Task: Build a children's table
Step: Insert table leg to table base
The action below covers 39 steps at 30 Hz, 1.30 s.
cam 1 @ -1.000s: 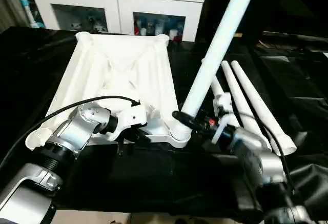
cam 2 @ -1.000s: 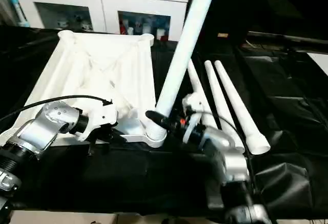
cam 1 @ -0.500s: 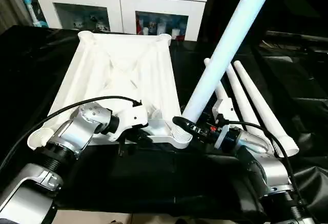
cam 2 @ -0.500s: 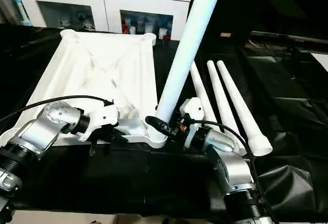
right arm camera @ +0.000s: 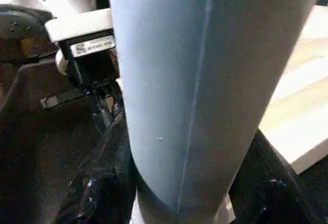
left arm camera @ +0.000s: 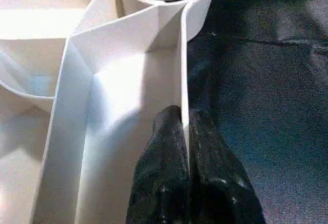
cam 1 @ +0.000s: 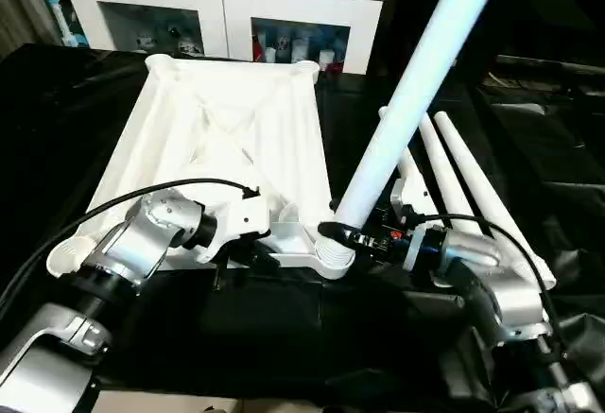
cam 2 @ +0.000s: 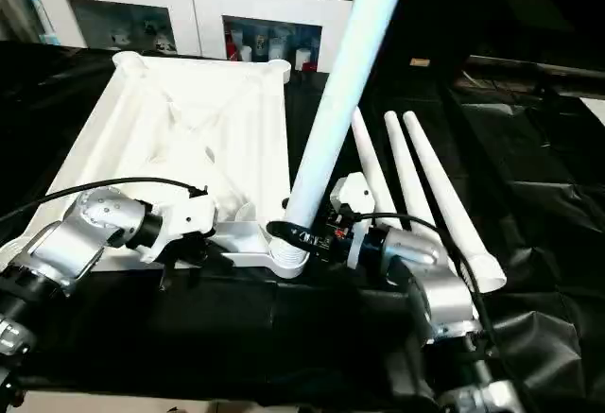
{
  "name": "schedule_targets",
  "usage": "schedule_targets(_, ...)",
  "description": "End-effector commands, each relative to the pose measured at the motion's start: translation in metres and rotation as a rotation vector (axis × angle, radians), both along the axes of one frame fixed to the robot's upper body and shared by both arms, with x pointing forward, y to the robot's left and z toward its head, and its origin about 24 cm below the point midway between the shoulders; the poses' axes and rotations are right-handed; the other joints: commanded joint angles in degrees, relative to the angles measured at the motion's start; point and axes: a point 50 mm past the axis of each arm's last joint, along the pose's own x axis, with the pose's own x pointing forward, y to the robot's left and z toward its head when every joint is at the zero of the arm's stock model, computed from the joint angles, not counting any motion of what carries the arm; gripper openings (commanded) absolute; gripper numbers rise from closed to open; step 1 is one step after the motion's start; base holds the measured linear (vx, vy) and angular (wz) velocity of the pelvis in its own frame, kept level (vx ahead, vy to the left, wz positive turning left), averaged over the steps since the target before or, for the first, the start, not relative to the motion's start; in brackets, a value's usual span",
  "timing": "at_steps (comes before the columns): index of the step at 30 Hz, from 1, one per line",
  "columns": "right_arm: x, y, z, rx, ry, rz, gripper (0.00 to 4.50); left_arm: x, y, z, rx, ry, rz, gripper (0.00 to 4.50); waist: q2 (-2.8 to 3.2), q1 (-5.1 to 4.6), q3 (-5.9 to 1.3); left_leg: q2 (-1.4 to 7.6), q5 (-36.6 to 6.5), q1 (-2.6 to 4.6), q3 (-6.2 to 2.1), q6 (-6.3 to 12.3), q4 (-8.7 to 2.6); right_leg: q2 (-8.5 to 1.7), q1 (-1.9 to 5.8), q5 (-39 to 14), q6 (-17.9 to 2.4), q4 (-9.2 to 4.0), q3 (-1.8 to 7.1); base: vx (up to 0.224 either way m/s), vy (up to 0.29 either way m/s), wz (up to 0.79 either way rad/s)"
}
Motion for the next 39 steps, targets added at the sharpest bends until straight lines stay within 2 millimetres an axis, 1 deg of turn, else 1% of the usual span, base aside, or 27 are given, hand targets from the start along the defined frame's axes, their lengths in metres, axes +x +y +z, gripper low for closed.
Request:
schedule_targets(1, -0.022, 0.013, -0.041, -0.102, 0.201, 0.147, 1.85, 0.002, 0.003, 0.003, 0.007, -0.027, 0.012, 0.00, 0.32, -0.04, -2.27, 1.75, -7.8, -0.76, 0.03, 3.97, -4.74, -3.98, 3.61, -16.3, -11.6, -4.18, 2.66, 0.000, 0.000, 0.00)
schedule_targets(2, -0.022, 0.013, -0.041, -0.102, 0.201, 0.147, 1.85, 0.002, 0.003, 0.003, 0.007, -0.027, 0.012, 0.00, 0.34, -0.03, -2.28, 1.78, -7.7, -0.72, 0.02, 3.96, -4.76, -3.99, 3.59, -16.1, -11.6, -4.14, 2.67, 0.000, 0.000, 0.00)
schedule_targets(3, -0.021, 0.013, -0.040, -0.110, 0.203, 0.157, 1.85, 0.002, 0.003, 0.003, 0.007, -0.027, 0.012, 0.00, 0.15, -0.02, -2.27, 1.81, -7.9, -0.68, 0.04, 3.93, -4.81, -3.95, 3.56, -16.0, -11.7, -4.15, 2.66, 0.000, 0.000, 0.00)
schedule_targets(5, -0.021, 0.013, -0.040, -0.123, 0.205, 0.171, 1.85, 0.002, 0.003, 0.004, 0.006, -0.028, 0.012, 0.00, 0.07, 0.00, -2.23, 1.85, -8.2, -0.72, 0.01, 3.88, -4.86, -4.03, 3.62, -16.4, -11.8, -4.13, 2.67, 0.000, 0.000, 0.00)
schedule_targets(8, -0.021, 0.012, -0.041, -0.142, 0.215, 0.191, 1.85, 0.001, 0.003, 0.004, 0.006, -0.029, 0.016, 0.00, 0.09, 0.03, -2.23, 1.89, -8.5, -0.70, -0.01, 3.56, -4.91, -4.07, 3.59, -17.2, -11.4, -4.20, 2.71, 0.000, 0.000, 0.00)
schedule_targets(11, -0.022, 0.012, -0.042, -0.148, 0.215, 0.189, 1.85, 0.001, 0.004, 0.004, 0.006, -0.032, 0.021, 0.00, 0.01, 0.08, -2.32, 1.87, -8.2, -0.68, 0.01, 3.55, -4.89, -4.06, 3.62, -16.7, -11.3, -4.14, 2.75, 0.000, 0.000, 0.00)
schedule_targets(12, -0.020, 0.010, -0.042, -0.146, 0.208, 0.160, 1.85, 0.002, 0.005, 0.004, 0.005, -0.035, 0.026, 0.00, 0.12, 0.06, -2.29, 1.89, -8.3, -0.63, 0.02, 3.48, -4.94, -4.05, 3.58, -16.7, -11.4, -4.20, 2.73, 0.000, 0.000, 0.00)
schedule_targets(14, -0.014, 0.007, -0.042, -0.127, 0.198, 0.076, 1.85, 0.002, 0.005, 0.004, 0.002, -0.039, 0.033, 0.00, 0.05, 0.01, -2.20, 1.85, -8.9, -0.67, 0.01, 3.23, -5.04, -4.08, 3.58, -17.6, -11.1, -4.31, 2.76, 0.000, 0.000, 0.00)
schedule_targets(15, -0.012, 0.006, -0.042, -0.120, 0.200, 0.054, 1.85, 0.002, 0.005, 0.004, 0.000, -0.041, 0.036, 0.00, 0.40, 0.01, -2.27, 1.87, -9.4, -0.53, -0.02, 3.04, -5.07, -4.08, 3.54, -18.2, -11.1, -4.34, 2.77, 0.000, 0.000, 0.00)
schedule_targets(16, -0.010, 0.005, -0.041, -0.098, 0.211, 0.019, 1.85, 0.003, 0.005, 0.005, -0.005, -0.040, 0.039, 0.00, 0.40, -0.11, -2.10, 1.87, -11.0, -0.49, -0.08, 2.62, -5.21, -4.04, 3.44, -20.7, -10.5, -4.66, 2.73, 0.000, 0.000, 0.00)
schedule_targets(17, -0.009, 0.004, -0.041, -0.089, 0.216, 0.009, 1.85, 0.003, 0.005, 0.005, -0.006, -0.039, 0.039, 0.00, 0.34, -0.13, -2.12, 1.87, -11.6, -0.41, -0.10, 2.40, -5.22, -4.03, 3.39, -21.7, -10.3, -4.75, 2.74, 0.000, 0.000, 0.00)
schedule_targets(18, -0.007, 0.003, -0.041, -0.067, 0.229, -0.016, 1.85, 0.003, 0.005, 0.005, -0.008, -0.038, 0.039, 0.00, 0.43, -0.18, -2.05, 1.89, -12.7, -0.28, -0.14, 2.15, -5.31, -4.02, 3.25, -23.0, -9.9, -4.97, 2.80, 0.000, 0.000, 0.00)
schedule_targets(20, -0.004, -0.002, -0.038, -0.006, 0.255, -0.076, 1.85, 0.004, 0.004, 0.005, -0.007, -0.039, 0.038, 0.00, 0.70, -0.19, -2.15, 1.83, -13.6, -0.24, -0.27, 1.86, -5.36, -4.02, 3.31, -24.3, -9.7, -5.08, 2.80, 0.000, 0.000, 0.00)
schedule_targets(21, -0.003, -0.005, -0.036, 0.024, 0.258, -0.101, 1.85, 0.005, 0.004, 0.006, -0.008, -0.043, 0.040, 0.00, 0.60, -0.18, -2.27, 1.85, -13.4, -0.19, -0.26, 1.82, -5.31, -4.03, 3.31, -24.1, -9.6, -5.10, 2.82, 0.000, 0.000, 0.00)
schedule_targets(23, -0.002, -0.008, -0.034, 0.070, 0.257, -0.133, 1.84, 0.006, 0.003, 0.006, -0.010, -0.048, 0.042, 0.00, 0.62, -0.07, -2.30, 1.90, -12.5, -0.27, -0.22, 1.89, -5.30, -3.99, 3.34, -22.5, -10.0, -4.97, 2.85, 0.000, 0.000, 0.00)
schedule_targets(25, -0.003, -0.010, -0.032, 0.104, 0.247, -0.158, 1.84, 0.007, 0.002, 0.007, -0.010, -0.057, 0.048, 0.00, 0.89, 0.09, -2.50, 1.97, -11.0, -0.24, -0.07, 2.06, -5.20, -3.98, 3.42, -18.4, -11.3, -4.66, 2.86, 0.000, 0.000, 0.00)
schedule_targets(26, -0.004, -0.011, -0.032, 0.111, 0.244, -0.163, 1.84, 0.008, 0.002, 0.007, -0.010, -0.059, 0.050, 0.00, 0.93, 0.11, -2.49, 1.99, -10.7, -0.24, 0.00, 2.15, -5.22, -3.95, 3.46, -16.8, -12.0, -4.52, 2.84, 0.000, 0.000, 0.00)
schedule_targets(27, -0.005, -0.011, -0.032, 0.127, 0.240, -0.173, 1.84, 0.008, 0.002, 0.007, -0.010, -0.061, 0.051, 0.00, 1.23, 0.19, -2.51, 1.98, -10.7, -0.23, -0.04, 2.15, -5.23, -4.02, 3.53, -16.5, -12.2, -4.45, 2.82, 0.000, 0.000, 0.00)
schedule_targets(28, -0.006, -0.012, -0.033, 0.140, 0.230, -0.187, 1.84, 0.009, 0.002, 0.008, -0.013, -0.068, 0.057, 0.00, 1.03, 0.08, -2.53, 1.97, -10.6, -0.36, -0.03, 2.16, -5.22, -3.95, 3.63, -16.2, -12.4, -4.35, 2.76, 0.000, 0.000, 0.00)
schedule_targets(30, -0.008, -0.012, -0.033, 0.145, 0.219, -0.200, 1.84, 0.010, 0.002, 0.008, -0.016, -0.071, 0.062, 0.00, 1.10, 0.19, -2.49, 1.95, -10.6, -0.30, 0.02, 2.12, -5.21, -4.02, 3.56, -16.4, -12.3, -4.42, 2.77, 0.000, 0.000, 0.00)
schedule_targets(31, -0.011, -0.011, -0.035, 0.128, 0.178, -0.218, 1.84, 0.011, 0.002, 0.009, -0.018, -0.081, 0.067, 0.00, 1.57, 0.20, -2.21, 1.96, -11.9, -0.31, 0.06, 1.84, -5.34, -4.04, 3.42, -18.0, -11.8, -4.82, 2.78, 0.000, 0.000, 0.00)
schedule_targets(33, -0.015, -0.010, -0.037, 0.110, 0.136, -0.230, 1.84, 0.013, 0.001, 0.010, -0.021, -0.087, 0.073, 0.00, 1.49, 0.23, -2.04, 1.92, -13.6, -0.18, 0.02, 1.58, -5.44, -4.09, 3.27, -21.0, -10.9, -5.12, 2.79, 0.000, 0.000, 0.00)
schedule_targets(34, -0.016, -0.008, -0.038, 0.093, 0.115, -0.232, 1.84, 0.013, 0.001, 0.010, -0.022, -0.088, 0.074, 0.00, 1.88, 0.17, -1.77, 1.99, -14.7, -0.09, -0.07, 1.42, -5.66, -4.00, 3.13, -22.5, -10.6, -5.32, 2.76, 0.000, 0.000, 0.00)
schedule_targets(36, -0.019, -0.006, -0.040, 0.061, 0.095, -0.217, 1.84, 0.013, 0.001, 0.009, -0.023, -0.087, 0.073, 0.00, 1.97, 0.05, -1.58, 1.91, -15.2, -0.25, -0.20, 1.29, -5.77, -4.06, 3.25, -23.9, -10.1, -5.45, 2.73, 0.000, 0.000, 0.00)
schedule_targets(37, -0.020, -0.004, -0.041, 0.040, 0.090, -0.202, 1.84, 0.013, 0.001, 0.009, -0.020, -0.085, 0.070, 0.00, 2.03, -0.08, -1.34, 1.82, -16.1, -0.12, -0.26, 1.57, -5.82, -4.06, 3.11, -26.6, -9.3, -5.79, 2.78, 0.000, 0.000, 0.00)
schedule_targets(38, -0.021, -0.004, -0.041, 0.038, 0.089, -0.200, 1.84, 0.013, 0.001, 0.009, -0.020, -0.085, 0.069, 0.00, 2.03, -0.09, -1.37, 1.86, -16.1, -0.10, -0.32, 1.64, -5.83, -4.17, 3.17, -27.2, -9.1, -5.84, 2.78, 0.000, 0.000, 0.00)
schedule_targets(39, -0.021, -0.003, -0.041, 0.027, 0.085, -0.187, 1.84, 0.013, 0.001, 0.008, -0.019, -0.085, 0.067, 0.00, 2.03, -0.13, -1.25, 1.87, -15.5, -0.23, -0.37, 1.95, -5.91, -4.23, 3.20, -27.6, -8.9, -5.92, 2.87, 0.000, 0.000, 0.00)
